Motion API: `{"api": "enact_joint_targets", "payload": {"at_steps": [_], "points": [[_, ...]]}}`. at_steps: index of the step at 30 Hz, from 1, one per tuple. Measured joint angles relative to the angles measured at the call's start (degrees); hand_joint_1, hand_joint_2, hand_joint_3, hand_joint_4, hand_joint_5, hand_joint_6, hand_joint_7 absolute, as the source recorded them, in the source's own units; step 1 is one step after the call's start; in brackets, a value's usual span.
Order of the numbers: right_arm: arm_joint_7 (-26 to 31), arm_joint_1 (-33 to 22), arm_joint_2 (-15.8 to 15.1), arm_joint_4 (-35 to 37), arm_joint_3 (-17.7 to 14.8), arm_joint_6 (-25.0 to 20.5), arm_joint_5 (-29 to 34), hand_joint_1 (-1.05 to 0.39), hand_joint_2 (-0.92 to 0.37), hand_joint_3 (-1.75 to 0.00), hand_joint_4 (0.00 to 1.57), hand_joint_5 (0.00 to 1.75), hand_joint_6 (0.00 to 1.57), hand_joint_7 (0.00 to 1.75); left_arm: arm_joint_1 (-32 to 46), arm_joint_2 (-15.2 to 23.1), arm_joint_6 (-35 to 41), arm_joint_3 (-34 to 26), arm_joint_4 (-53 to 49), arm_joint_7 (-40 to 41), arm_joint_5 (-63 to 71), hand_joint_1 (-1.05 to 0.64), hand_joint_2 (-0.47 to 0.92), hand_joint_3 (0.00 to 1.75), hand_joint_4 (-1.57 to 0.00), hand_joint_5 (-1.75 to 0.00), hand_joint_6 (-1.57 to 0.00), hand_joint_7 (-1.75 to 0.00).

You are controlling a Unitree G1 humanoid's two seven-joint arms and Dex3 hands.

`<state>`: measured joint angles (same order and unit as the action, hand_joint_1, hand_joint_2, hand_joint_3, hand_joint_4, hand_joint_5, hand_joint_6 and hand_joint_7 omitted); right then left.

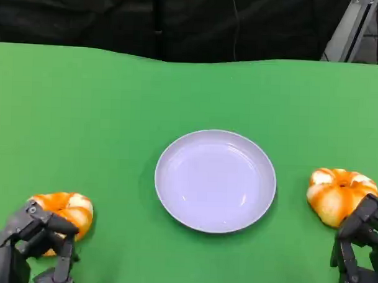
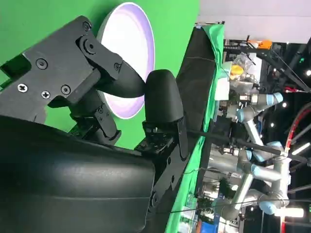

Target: Grasp the bread from the table and place it into the plate.

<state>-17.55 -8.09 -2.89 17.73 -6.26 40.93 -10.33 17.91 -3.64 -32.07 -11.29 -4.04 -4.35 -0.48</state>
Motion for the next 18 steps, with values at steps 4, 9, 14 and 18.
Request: {"api": "enact_joint_targets", "payload": {"at_steps": [4,9,14,18], "points": [[0.00,-0.48,0.00,-0.62,0.01,-0.10,-0.13,-0.16,-0.49,-1.29,0.89,1.75,0.76,1.68,1.20,2.25,-1.49,-0.18,1.58,6.36,13.72,-0.53,0.91,0.14,-0.39,-0.56,-0.62,-0.07],[-0.12,-1.18,-0.01,-1.49,0.07,-1.08,-0.80,-0.16,-0.48,-1.28,0.89,1.75,0.76,1.68,2.14,7.51,1.86,-0.15,8.25,14.38,35.51,-0.70,0.92,0.06,-0.41,-0.21,-0.53,0.00],[-0.37,-1.24,-0.10,-1.87,0.06,-1.45,-0.80,-0.15,-0.47,-1.32,0.90,1.75,0.77,1.67,1.35,12.61,7.77,1.37,11.29,18.78,48.53,-0.80,0.89,0.01,-0.40,-0.13,-0.45,0.00],[0.15,-1.24,-0.08,-3.40,0.10,-2.68,-0.79,-0.15,-0.46,-1.34,0.90,1.75,0.78,1.66,-0.72,18.24,16.18,3.35,12.66,18.53,59.60,-0.86,0.87,0.00,-0.38,-0.08,-0.40,0.00]]}}
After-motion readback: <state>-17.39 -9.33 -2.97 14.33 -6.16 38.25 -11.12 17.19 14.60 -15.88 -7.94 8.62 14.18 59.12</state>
